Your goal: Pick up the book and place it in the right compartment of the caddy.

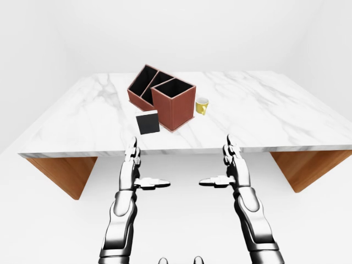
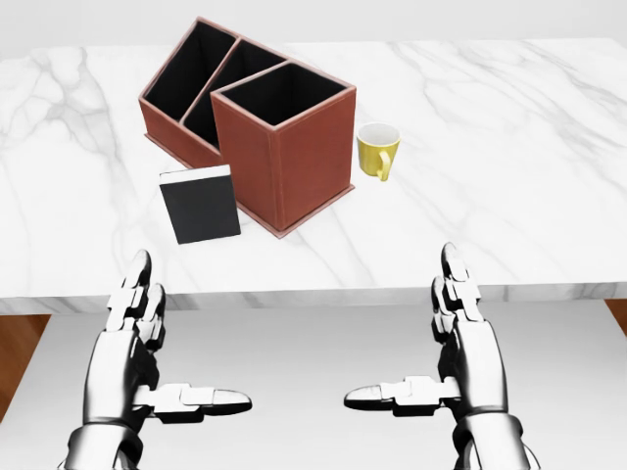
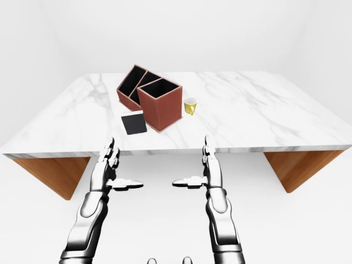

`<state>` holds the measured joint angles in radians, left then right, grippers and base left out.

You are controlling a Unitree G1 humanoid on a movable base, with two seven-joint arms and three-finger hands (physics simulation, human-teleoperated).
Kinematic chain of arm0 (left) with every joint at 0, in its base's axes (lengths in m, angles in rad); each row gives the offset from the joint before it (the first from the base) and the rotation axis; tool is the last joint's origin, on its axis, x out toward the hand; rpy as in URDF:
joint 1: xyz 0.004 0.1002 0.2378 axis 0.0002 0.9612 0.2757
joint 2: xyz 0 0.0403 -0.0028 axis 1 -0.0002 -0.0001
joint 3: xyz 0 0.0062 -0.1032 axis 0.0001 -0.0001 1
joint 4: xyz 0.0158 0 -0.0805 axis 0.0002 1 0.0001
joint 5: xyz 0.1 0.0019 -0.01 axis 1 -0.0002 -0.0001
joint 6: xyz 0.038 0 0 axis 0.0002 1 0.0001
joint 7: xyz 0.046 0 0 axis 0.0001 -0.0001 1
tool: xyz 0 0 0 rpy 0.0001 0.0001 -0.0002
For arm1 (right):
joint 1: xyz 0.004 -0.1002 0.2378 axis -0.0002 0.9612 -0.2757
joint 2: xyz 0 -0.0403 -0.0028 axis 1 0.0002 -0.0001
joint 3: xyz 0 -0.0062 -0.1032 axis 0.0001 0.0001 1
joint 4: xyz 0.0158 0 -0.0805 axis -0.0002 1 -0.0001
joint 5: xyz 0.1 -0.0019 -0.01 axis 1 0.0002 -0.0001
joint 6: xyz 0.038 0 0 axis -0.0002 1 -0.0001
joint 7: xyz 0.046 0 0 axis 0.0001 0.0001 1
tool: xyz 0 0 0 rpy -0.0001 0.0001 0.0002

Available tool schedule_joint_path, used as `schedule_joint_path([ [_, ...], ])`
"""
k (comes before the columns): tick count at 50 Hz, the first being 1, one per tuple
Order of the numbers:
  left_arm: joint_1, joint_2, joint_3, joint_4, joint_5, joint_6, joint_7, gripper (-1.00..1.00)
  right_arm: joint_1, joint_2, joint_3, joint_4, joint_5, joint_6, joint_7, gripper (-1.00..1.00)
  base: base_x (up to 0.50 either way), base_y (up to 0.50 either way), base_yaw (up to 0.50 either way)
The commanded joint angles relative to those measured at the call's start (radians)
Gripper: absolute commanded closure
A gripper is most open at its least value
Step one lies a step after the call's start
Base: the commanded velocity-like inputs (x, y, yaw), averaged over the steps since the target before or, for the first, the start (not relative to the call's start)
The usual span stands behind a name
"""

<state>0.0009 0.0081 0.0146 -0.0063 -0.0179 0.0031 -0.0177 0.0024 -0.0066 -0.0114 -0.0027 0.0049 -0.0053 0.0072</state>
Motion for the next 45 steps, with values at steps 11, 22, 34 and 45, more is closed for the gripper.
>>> schedule_joint_path([
  [11,-0.005,0.012,0.027,-0.009,-0.014,0.003,-0.034,-1.00,-0.003,-0.010,-0.028,0.030,0.009,-0.014,-0.008,-1.00,0.00,0.00,0.00],
  [22,0.018,0.017,0.041,-0.140,-0.026,0.010,-0.034,-1.00,0.012,-0.014,-0.051,-0.072,-0.013,-0.013,-0.060,-1.00,0.00,0.00,0.00],
  [34,0.066,0.020,0.127,-0.475,-0.028,0.053,-0.003,-1.00,0.057,-0.011,-0.084,-0.370,0.017,0.093,-0.069,-1.00,0.00,0.00,0.00],
  [45,0.076,0.015,0.244,-0.685,-0.184,0.078,0.018,-1.00,0.096,-0.002,-0.093,-0.518,-0.118,0.014,-0.112,-1.00,0.00,0.00,0.00],
])
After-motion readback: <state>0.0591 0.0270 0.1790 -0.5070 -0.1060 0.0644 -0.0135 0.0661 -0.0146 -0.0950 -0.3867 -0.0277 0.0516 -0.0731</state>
